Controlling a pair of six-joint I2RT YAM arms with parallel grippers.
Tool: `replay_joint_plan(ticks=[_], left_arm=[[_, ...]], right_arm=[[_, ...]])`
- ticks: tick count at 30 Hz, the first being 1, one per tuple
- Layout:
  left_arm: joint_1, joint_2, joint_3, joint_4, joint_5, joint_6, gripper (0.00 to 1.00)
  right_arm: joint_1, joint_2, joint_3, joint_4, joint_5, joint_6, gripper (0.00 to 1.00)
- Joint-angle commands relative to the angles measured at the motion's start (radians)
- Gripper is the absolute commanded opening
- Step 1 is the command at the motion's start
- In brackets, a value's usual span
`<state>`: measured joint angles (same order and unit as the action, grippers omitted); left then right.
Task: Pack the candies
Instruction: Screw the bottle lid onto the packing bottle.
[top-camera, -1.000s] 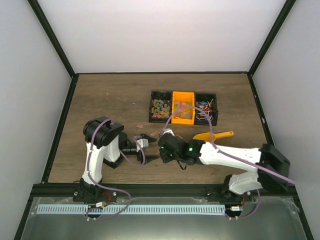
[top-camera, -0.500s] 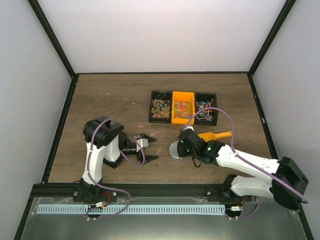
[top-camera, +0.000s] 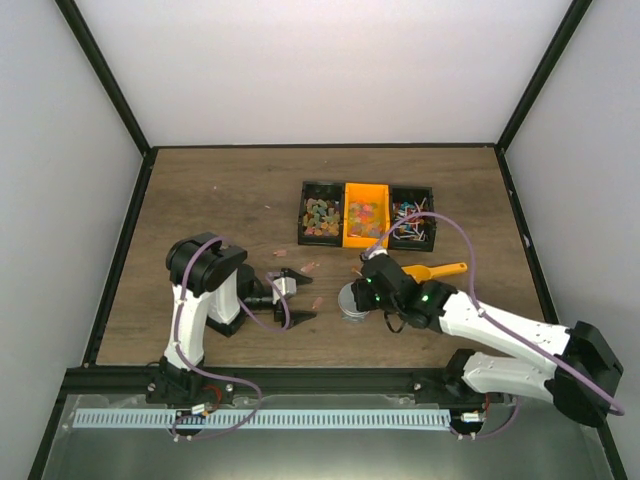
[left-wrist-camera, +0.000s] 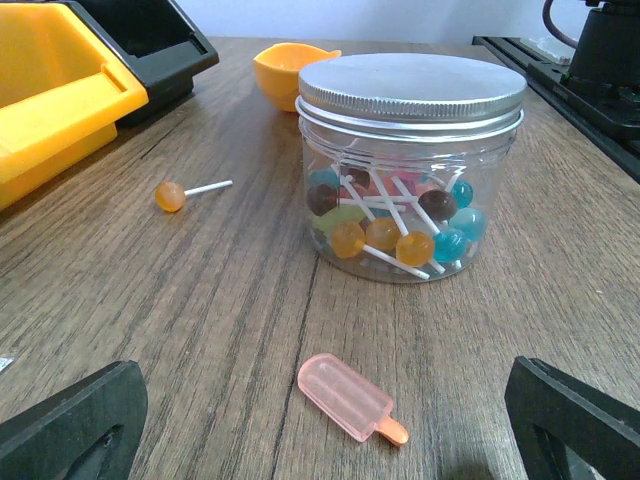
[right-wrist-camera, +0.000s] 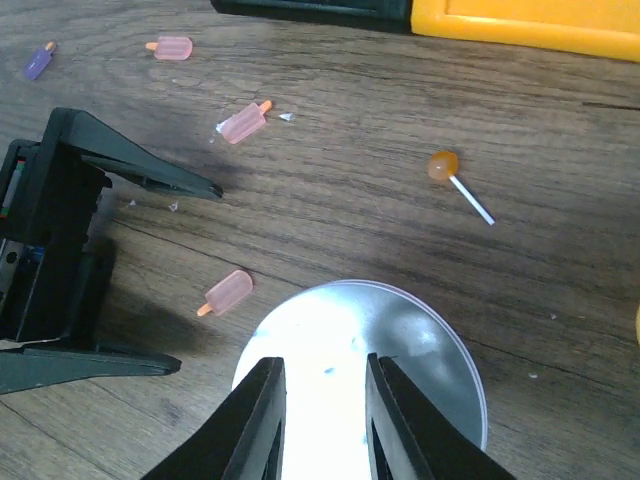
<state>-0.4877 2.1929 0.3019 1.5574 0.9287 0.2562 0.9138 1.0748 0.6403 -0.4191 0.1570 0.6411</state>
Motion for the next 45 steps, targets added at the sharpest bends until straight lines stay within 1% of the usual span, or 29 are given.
replay_joint_plan(ticks=[1, 6, 9, 11, 12, 14, 16, 19, 24, 25, 29, 33, 38, 42, 45], left_arm=[[0.031, 0.174, -0.064, 0.216, -0.067, -0.21, 1.0], [0.03, 0.172, -0.05, 0.216, -0.065, -0.229, 1.0], [0.026, 0.163, -0.048, 0.216, -0.075, -0.238, 1.0], [0.015, 0.153, -0.054, 0.216, -0.122, -0.229, 1.0], [0.007, 0.149, -0.058, 0.216, -0.162, -0.217, 1.0], [-0.003, 0.14, -0.061, 0.216, -0.181, -0.214, 1.0], [-0.012, 0.131, -0.057, 0.215, -0.183, -0.227, 1.0], [-0.03, 0.123, -0.051, 0.216, -0.2, -0.23, 1.0], [-0.043, 0.115, -0.05, 0.216, -0.205, -0.235, 1.0], [-0.044, 0.116, -0.052, 0.216, -0.206, -0.235, 1.0], [-0.046, 0.126, -0.052, 0.216, -0.21, -0.23, 1.0], [-0.046, 0.131, -0.046, 0.216, -0.209, -0.23, 1.0], [-0.046, 0.138, -0.041, 0.216, -0.205, -0.232, 1.0], [-0.046, 0.146, -0.041, 0.216, -0.202, -0.232, 1.0], [-0.046, 0.153, -0.038, 0.215, -0.199, -0.233, 1.0]], right_arm=[[-0.004, 0.043, 0.044, 0.0, -0.01, -0.017, 0.24], [-0.004, 0.08, -0.046, 0.097, -0.046, 0.008, 0.24], [-0.004, 0.076, -0.056, 0.09, -0.043, 0.013, 0.24], [-0.004, 0.054, -0.044, 0.072, -0.026, 0.009, 0.25], [-0.004, 0.04, -0.033, 0.06, -0.017, 0.003, 0.27], [-0.004, 0.013, 0.001, 0.032, 0.006, -0.011, 0.35], [-0.005, 0.004, 0.029, -0.008, 0.038, -0.023, 0.49], [-0.007, 0.012, 0.046, -0.051, 0.067, -0.035, 0.64], [-0.007, 0.041, 0.054, -0.065, 0.004, -0.115, 0.97], [-0.007, 0.048, 0.059, -0.07, -0.012, -0.132, 1.0], [-0.007, 0.061, 0.078, -0.1, -0.067, -0.172, 1.0], [-0.007, 0.054, 0.067, -0.09, -0.104, -0.193, 0.99], [-0.007, 0.094, 0.065, -0.088, -0.142, -0.217, 0.98], [-0.007, 0.122, 0.078, -0.101, -0.12, -0.209, 0.95], [-0.007, 0.122, 0.087, -0.104, -0.099, -0.197, 0.91]])
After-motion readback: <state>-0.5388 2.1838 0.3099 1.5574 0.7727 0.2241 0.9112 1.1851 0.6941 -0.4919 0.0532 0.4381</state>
